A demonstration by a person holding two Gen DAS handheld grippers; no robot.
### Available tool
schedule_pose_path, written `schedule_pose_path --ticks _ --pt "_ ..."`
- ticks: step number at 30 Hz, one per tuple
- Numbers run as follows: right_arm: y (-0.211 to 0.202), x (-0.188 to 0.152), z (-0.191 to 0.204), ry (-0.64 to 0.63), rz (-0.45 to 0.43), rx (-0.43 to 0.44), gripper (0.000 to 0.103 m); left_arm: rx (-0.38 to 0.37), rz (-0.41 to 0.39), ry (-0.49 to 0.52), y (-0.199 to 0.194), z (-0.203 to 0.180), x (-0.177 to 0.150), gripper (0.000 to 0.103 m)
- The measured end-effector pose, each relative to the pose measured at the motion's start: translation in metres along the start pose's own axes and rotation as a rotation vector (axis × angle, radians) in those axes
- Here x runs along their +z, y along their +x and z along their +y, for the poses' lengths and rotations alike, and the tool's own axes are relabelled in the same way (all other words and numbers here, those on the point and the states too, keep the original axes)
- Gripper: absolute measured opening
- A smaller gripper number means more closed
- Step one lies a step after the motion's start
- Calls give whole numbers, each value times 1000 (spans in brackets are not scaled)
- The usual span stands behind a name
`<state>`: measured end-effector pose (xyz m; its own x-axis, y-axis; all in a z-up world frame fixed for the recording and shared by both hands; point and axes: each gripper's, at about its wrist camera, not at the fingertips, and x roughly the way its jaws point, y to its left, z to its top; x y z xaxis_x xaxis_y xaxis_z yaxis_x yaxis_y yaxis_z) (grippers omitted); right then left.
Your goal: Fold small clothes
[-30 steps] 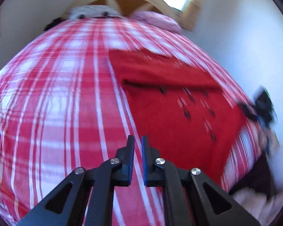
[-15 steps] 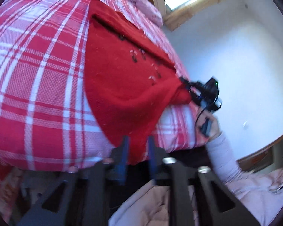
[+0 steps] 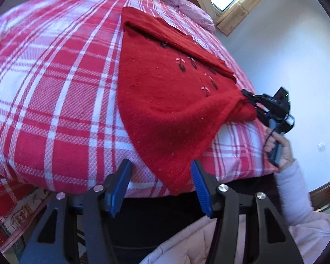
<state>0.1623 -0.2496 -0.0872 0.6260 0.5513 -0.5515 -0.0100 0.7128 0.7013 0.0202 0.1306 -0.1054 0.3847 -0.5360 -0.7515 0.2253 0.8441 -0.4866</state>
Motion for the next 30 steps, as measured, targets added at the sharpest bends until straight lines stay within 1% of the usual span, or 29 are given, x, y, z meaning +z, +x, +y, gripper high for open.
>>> schedule_pose_path --ticks 1,2,4,5,6,7,10,13,14,17,18,20,21,22,24,25,26,27,28,30 --pt "0 -1 0 0 -1 -1 11 12 -5 4 2 -3 0 57" --pt "-1 -2 0 -1 -3 -1 11 21 -8 4 2 -4 1 53" --pt "-2 -3 -1 0 -6 1 11 29 -7 -11 2 -2 3 27" --pt "-2 -3 -1 3 -8 3 11 1 14 -37 5 0 4 8" --pt "-3 -4 -2 5 -9 6 11 -44 43 -81 9 5 5 10" --pt "-3 -4 -2 6 -10 7 11 -67 42 -115 11 9 6 9" --pt "-7 -5 0 1 -14 3 11 -83 29 -123 9 11 9 9" --pt "-15 -3 7 -19 -24 21 11 -134 4 -159 -2 13 20 9" --pt "-18 -1 11 -29 -28 31 11 -145 -7 -171 -6 14 25 9" --pt "-25 13 20 -37 -44 52 11 -169 -57 -206 -21 20 55 9" --pt "-24 21 20 -25 -51 58 11 -168 -75 -216 -25 23 72 9" --pt "-18 33 15 3 -58 52 11 -150 -94 -223 -25 28 99 9" --pt "-13 38 10 19 -60 38 11 -121 -115 -223 -23 33 117 9" --pt "-8 44 5 38 -61 23 11 -98 -125 -226 -19 36 128 9" --pt "3 50 -7 66 -55 -7 11 -46 -124 -232 0 46 158 8" --pt "10 52 -12 80 -44 -20 11 -15 -116 -239 9 51 167 8" --pt "15 51 -17 93 -33 -30 11 40 -108 -258 19 59 178 7" --pt "16 50 -20 103 -33 -31 12 65 -101 -260 25 62 182 7" --pt "14 48 -23 112 -42 -18 12 92 -87 -246 29 68 187 7" --pt "3 45 -22 99 -73 -1 12 160 -80 -177 31 66 193 7"
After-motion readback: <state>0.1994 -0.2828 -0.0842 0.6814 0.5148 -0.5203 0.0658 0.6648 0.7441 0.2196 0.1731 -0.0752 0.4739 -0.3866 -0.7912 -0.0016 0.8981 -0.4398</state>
